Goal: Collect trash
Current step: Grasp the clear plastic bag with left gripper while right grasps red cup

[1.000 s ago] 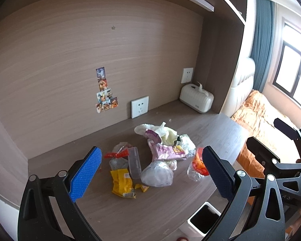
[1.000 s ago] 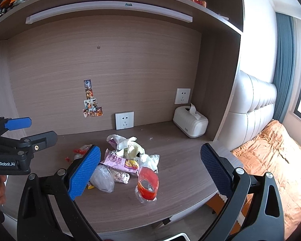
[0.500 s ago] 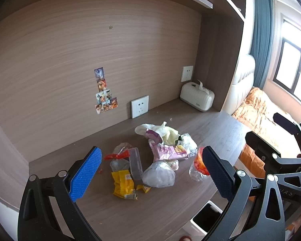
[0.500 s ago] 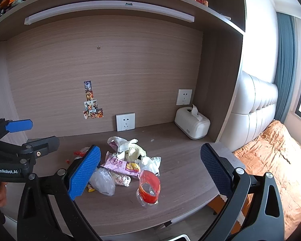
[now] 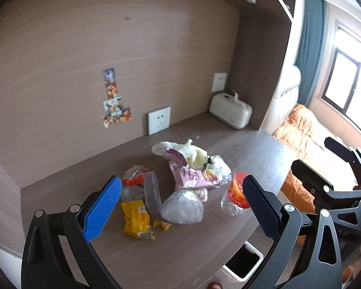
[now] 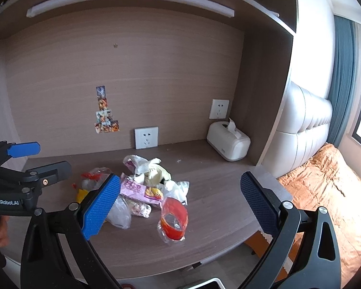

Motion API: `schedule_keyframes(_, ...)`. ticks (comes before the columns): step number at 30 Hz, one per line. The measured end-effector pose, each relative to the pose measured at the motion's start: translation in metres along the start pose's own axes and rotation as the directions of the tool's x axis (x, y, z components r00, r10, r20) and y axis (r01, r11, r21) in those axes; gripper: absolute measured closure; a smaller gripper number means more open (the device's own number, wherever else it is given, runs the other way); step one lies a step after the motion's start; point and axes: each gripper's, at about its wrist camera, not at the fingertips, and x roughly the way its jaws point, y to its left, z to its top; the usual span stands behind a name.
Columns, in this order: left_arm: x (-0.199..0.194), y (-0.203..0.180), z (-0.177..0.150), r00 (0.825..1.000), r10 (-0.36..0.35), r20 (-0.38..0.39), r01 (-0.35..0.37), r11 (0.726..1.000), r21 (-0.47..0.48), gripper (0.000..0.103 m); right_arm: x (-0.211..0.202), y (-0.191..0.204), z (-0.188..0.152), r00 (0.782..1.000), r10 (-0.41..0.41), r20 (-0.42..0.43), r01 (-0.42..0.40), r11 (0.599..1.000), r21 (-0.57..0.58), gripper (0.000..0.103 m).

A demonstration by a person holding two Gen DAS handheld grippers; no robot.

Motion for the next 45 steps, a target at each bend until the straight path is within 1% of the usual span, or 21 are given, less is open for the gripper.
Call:
schedule_keyframes(3, 0.018, -0.004, -0.009, 1.0, 0.011, -0.023, -0.01, 0.999, 0.044, 0.005, 0.01, -0.002, -0.009, 1.0, -0.025, 0.0, 0.025, 1.0, -0.019, 0.003)
schedule_keyframes(6, 0.034, -0.009, -0.017, 0.999, -0.005, -0.045, 0.009, 0.996, 0.09, 0.005, 0.024, -0.003, -0.019, 0.998, -0.055, -0.024, 0.054, 0.997, -0.048, 0.003)
schedule_keyframes(8, 0.045, -0.015, -0.023, 0.998, -0.015, -0.06, 0.023, 0.991, 0.132, 0.005, 0.031, -0.005, -0.025, 0.997, -0.053, -0.048, 0.05, 0.998, -0.044, 0.003)
schedule_keyframes(10, 0.054, -0.018, -0.027, 0.997, -0.012, -0.078, 0.024, 0.988, 0.153, 0.005, 0.039, -0.007, -0.03, 0.996, -0.046, -0.071, 0.043, 0.998, -0.036, 0.003)
schedule_keyframes(15, 0.079, -0.014, -0.035, 0.991, -0.039, -0.125, 0.054, 0.991, 0.123, 0.005, 0.06, -0.008, -0.042, 0.992, -0.053, -0.111, 0.05, 0.998, -0.033, 0.003)
schedule_keyframes(18, 0.095, -0.009, -0.039, 0.989, -0.063, -0.135, 0.078, 0.991, 0.108, 0.005, 0.07, -0.011, -0.05, 0.991, -0.033, -0.128, 0.032, 0.999, -0.009, 0.003)
schedule_keyframes(20, 0.104, -0.008, -0.041, 0.985, -0.1, -0.142, 0.115, 0.988, 0.101, 0.005, 0.078, -0.012, -0.057, 0.989, -0.023, -0.149, 0.024, 1.0, 0.007, 0.003)
schedule_keyframes(21, 0.109, -0.008, -0.042, 0.984, -0.11, -0.143, 0.126, 0.986, 0.106, 0.005, 0.083, -0.012, -0.061, 0.987, -0.024, -0.16, 0.026, 1.0, 0.011, 0.003)
schedule_keyframes(25, 0.126, -0.013, -0.048, 0.982, -0.113, -0.152, 0.135, 0.98, 0.147, 0.005, 0.094, -0.012, -0.072, 0.984, -0.037, -0.174, 0.038, 0.999, 0.001, 0.003)
schedule_keyframes(29, 0.142, -0.015, -0.054, 0.967, -0.182, -0.18, 0.209, 0.967, 0.147, 0.005, 0.106, -0.012, -0.082, 0.981, -0.047, -0.186, 0.045, 0.999, -0.016, 0.003)
schedule_keyframes(30, 0.146, -0.016, -0.056, 0.963, -0.195, -0.185, 0.224, 0.963, 0.151, 0.005, 0.11, -0.013, -0.085, 0.98, -0.038, -0.194, 0.036, 0.999, -0.012, 0.003)
schedule_keyframes(35, 0.163, -0.017, -0.059, 0.956, -0.203, -0.213, 0.238, 0.959, 0.154, 0.006, 0.128, -0.016, -0.094, 0.975, 0.031, -0.218, -0.025, 0.999, 0.028, 0.003)
schedule_keyframes(36, 0.166, -0.016, -0.059, 0.956, -0.201, -0.216, 0.236, 0.96, 0.151, 0.008, 0.131, -0.016, -0.095, 0.974, 0.042, -0.221, -0.037, 0.999, 0.03, 0.003)
schedule_keyframes(37, 0.17, -0.015, -0.059, 0.958, -0.187, -0.216, 0.222, 0.964, 0.149, 0.014, 0.136, -0.016, -0.097, 0.973, 0.05, -0.226, -0.045, 0.999, 0.028, 0.003)
schedule_keyframes(38, 0.176, -0.014, -0.059, 0.956, -0.18, -0.231, 0.218, 0.965, 0.149, 0.018, 0.139, -0.015, -0.098, 0.973, 0.058, -0.225, -0.053, 0.998, 0.027, 0.003)
schedule_keyframes(39, 0.18, -0.014, -0.059, 0.953, -0.177, -0.245, 0.218, 0.964, 0.154, 0.024, 0.142, -0.014, -0.099, 0.972, 0.071, -0.223, -0.066, 0.997, 0.03, 0.004)
schedule_keyframes(40, 0.184, -0.014, -0.059, 0.955, -0.157, -0.253, 0.202, 0.965, 0.166, 0.033, 0.145, -0.013, -0.1, 0.971, 0.085, -0.222, -0.08, 0.996, 0.033, 0.01)
schedule_keyframes(41, 0.187, -0.014, -0.06, 0.955, -0.145, -0.259, 0.193, 0.966, 0.174, 0.038, 0.147, -0.012, -0.101, 0.97, 0.095, -0.223, -0.089, 0.995, 0.035, 0.017)
schedule_keyframes(42, 0.189, -0.013, -0.061, 0.954, -0.142, -0.266, 0.193, 0.965, 0.176, 0.046, 0.151, -0.012, -0.102, 0.965, 0.117, -0.235, -0.11, 0.993, 0.042, 0.037)
schedule_keyframes(43, 0.192, -0.012, -0.062, 0.952, -0.139, -0.272, 0.19, 0.966, 0.175, 0.05, 0.154, -0.011, -0.102, 0.961, 0.129, -0.246, -0.122, 0.992, 0.045, 0.057)
schedule_keyframes(45, 0.192, -0.01, -0.063, 0.953, -0.138, -0.27, 0.189, 0.966, 0.174, 0.055, 0.156, -0.009, -0.103, 0.955, 0.157, -0.25, -0.148, 0.987, 0.057, 0.059)
